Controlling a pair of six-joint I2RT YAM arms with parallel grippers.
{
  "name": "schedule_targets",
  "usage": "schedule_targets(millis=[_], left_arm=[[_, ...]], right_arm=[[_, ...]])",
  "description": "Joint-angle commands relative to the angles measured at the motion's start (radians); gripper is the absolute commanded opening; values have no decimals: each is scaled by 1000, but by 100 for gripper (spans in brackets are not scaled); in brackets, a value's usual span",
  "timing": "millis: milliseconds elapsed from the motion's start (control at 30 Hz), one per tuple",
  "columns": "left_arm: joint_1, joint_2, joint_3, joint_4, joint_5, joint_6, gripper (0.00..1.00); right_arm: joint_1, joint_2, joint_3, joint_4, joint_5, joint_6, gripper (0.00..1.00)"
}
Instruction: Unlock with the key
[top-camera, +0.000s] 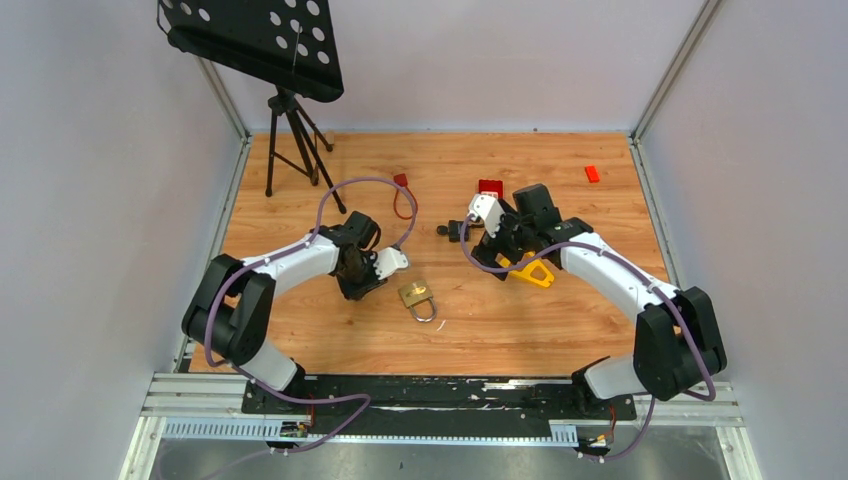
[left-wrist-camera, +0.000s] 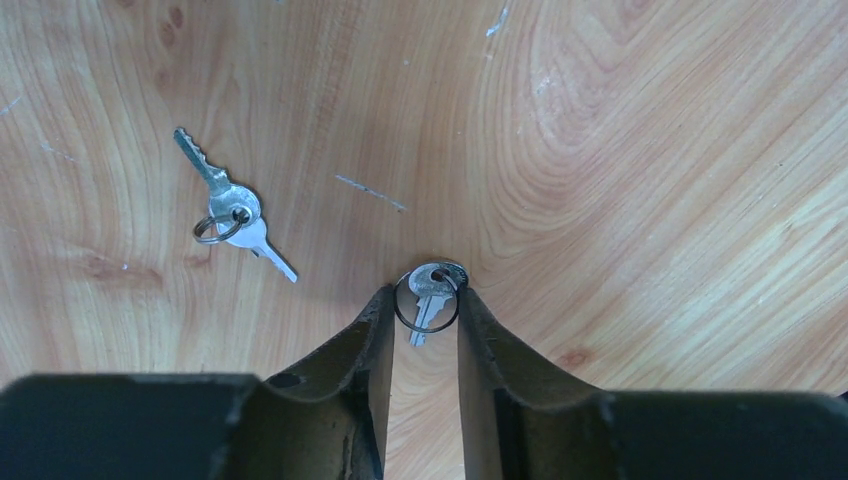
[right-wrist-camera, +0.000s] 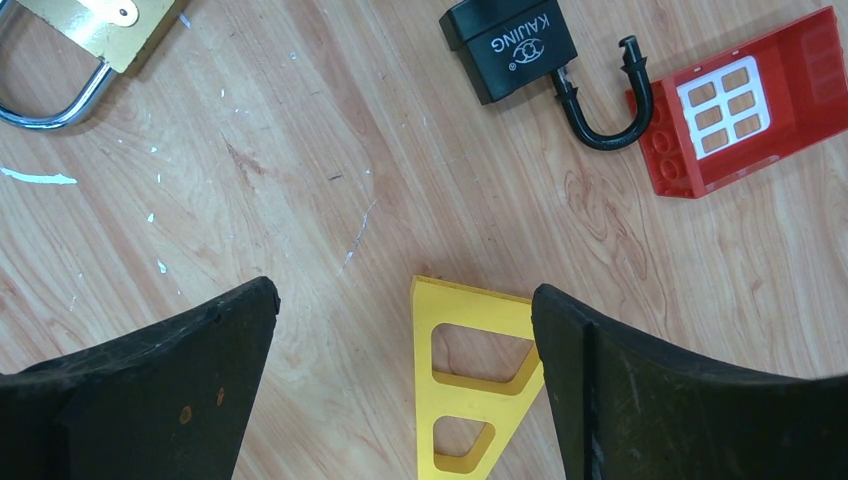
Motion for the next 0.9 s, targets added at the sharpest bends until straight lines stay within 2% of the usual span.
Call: schedule_targets(millis=[0, 367, 867], left_arm=[[-1, 1, -45, 18, 51, -1, 30], [-1, -76, -11, 8, 202, -48, 19], [0, -146, 55, -39, 319, -83, 17]], right_arm=[[11, 9, 24, 0, 3, -12, 100], [14, 11, 24, 0, 8, -15, 100], [35, 11, 42, 2, -34, 24, 100]])
